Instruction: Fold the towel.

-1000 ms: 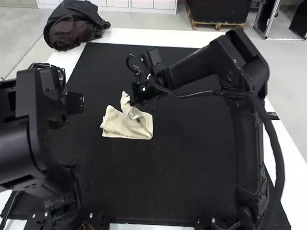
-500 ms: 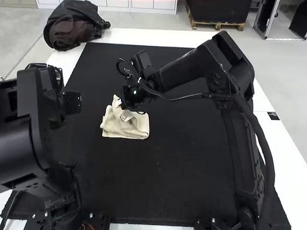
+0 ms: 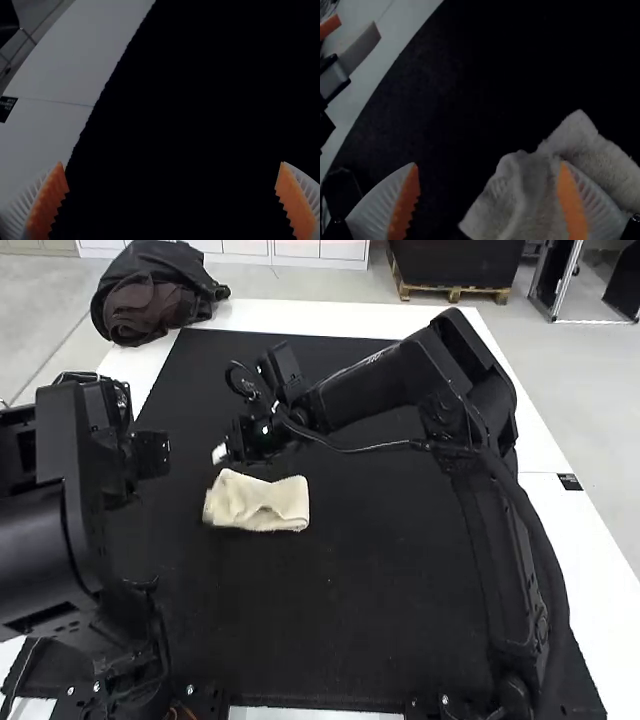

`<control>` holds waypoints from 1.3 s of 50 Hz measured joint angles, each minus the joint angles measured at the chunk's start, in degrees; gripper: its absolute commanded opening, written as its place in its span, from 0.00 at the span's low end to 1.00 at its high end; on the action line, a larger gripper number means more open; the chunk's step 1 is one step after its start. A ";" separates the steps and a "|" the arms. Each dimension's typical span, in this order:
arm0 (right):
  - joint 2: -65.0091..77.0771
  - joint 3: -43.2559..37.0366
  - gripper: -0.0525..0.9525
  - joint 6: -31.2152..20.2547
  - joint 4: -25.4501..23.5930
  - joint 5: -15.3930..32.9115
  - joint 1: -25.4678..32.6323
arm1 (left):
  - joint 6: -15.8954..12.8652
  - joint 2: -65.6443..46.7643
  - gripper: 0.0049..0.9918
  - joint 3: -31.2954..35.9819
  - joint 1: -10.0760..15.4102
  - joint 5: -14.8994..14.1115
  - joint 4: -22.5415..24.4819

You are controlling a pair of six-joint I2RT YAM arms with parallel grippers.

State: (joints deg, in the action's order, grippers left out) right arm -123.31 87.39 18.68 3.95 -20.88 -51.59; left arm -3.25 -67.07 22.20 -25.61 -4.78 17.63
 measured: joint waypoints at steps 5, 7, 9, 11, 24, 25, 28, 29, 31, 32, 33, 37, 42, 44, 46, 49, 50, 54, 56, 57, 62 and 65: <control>0.00 1.73 0.75 -0.04 0.00 -0.20 0.02 | 0.00 0.00 0.98 0.00 0.00 0.02 0.02; 0.02 2.10 0.69 -0.04 0.11 -0.22 0.07 | 0.00 0.00 0.98 0.02 0.00 0.02 0.00; 0.24 2.23 0.50 -0.13 0.20 -0.31 0.20 | 0.00 0.00 0.98 0.00 0.00 0.02 -0.02; 0.70 2.21 0.16 -0.28 -0.02 -0.37 0.50 | 0.00 0.00 0.98 0.00 0.00 0.02 -0.02; 7.72 -4.22 0.02 -0.74 0.00 -1.27 6.14 | 0.00 0.00 0.98 0.00 0.00 0.02 0.09; 8.13 -4.92 0.02 -0.96 -0.09 -1.27 6.54 | 0.00 0.00 0.98 0.00 0.00 0.02 0.09; 8.76 -7.19 0.02 -1.51 -0.57 -1.49 7.21 | 0.00 0.00 0.98 0.00 0.00 0.02 0.17; 8.81 -7.82 0.02 -1.62 -0.68 -1.53 7.21 | 0.00 0.00 0.98 0.00 0.00 0.02 0.20; 8.81 -9.22 0.02 -1.90 -0.79 -1.75 7.19 | 0.00 0.00 0.98 0.02 0.00 0.02 0.17; 8.79 -9.86 0.02 -1.99 -0.87 -1.86 7.15 | 0.00 0.00 0.98 0.02 0.00 0.02 0.20; 8.79 -10.97 0.02 -2.16 -1.09 -1.92 7.02 | 0.00 0.00 0.98 0.00 0.00 0.02 0.20; 8.79 -13.99 0.02 -2.86 -1.40 -2.38 6.62 | 0.00 0.00 0.98 0.00 0.00 0.02 0.20; 8.79 -15.63 0.02 -3.30 -1.49 -3.02 6.05 | 0.00 0.00 0.98 0.00 0.00 0.02 0.20; 8.79 -15.74 0.02 -3.41 -1.49 -3.32 5.62 | 0.00 0.00 0.98 0.00 0.00 0.02 0.20; 8.79 -15.74 0.02 -3.50 -1.38 -3.43 5.20 | 0.00 0.00 0.98 0.00 0.00 0.02 0.20; 8.76 -15.74 0.02 -3.58 -1.25 -3.72 4.42 | 0.00 0.00 0.98 0.00 0.00 0.02 0.20; 8.79 -15.74 0.02 -3.65 -1.27 -3.85 4.04 | 0.00 0.00 0.98 0.00 0.00 0.04 0.22; 8.79 -15.74 0.02 -3.69 -1.27 -4.28 3.10 | 0.00 0.00 0.98 0.00 0.00 0.02 0.22; 8.79 -15.74 0.02 -3.69 -1.25 -4.50 2.75 | 0.00 0.00 0.98 0.00 0.00 0.02 0.22; 8.76 -15.74 0.02 -3.69 -1.25 -4.57 2.60 | 0.00 0.00 0.98 0.00 0.00 0.02 0.22; 8.68 -15.74 0.02 -3.69 -1.25 -4.92 2.10 | 0.00 0.00 0.98 0.00 0.00 0.02 0.22; 8.59 -15.74 0.02 -3.69 -1.05 -5.03 1.95 | 0.00 0.00 0.98 0.00 0.00 0.02 0.22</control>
State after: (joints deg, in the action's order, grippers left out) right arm -114.72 71.66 14.98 2.90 -25.91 -49.65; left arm -3.25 -67.07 22.20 -25.61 -4.75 17.85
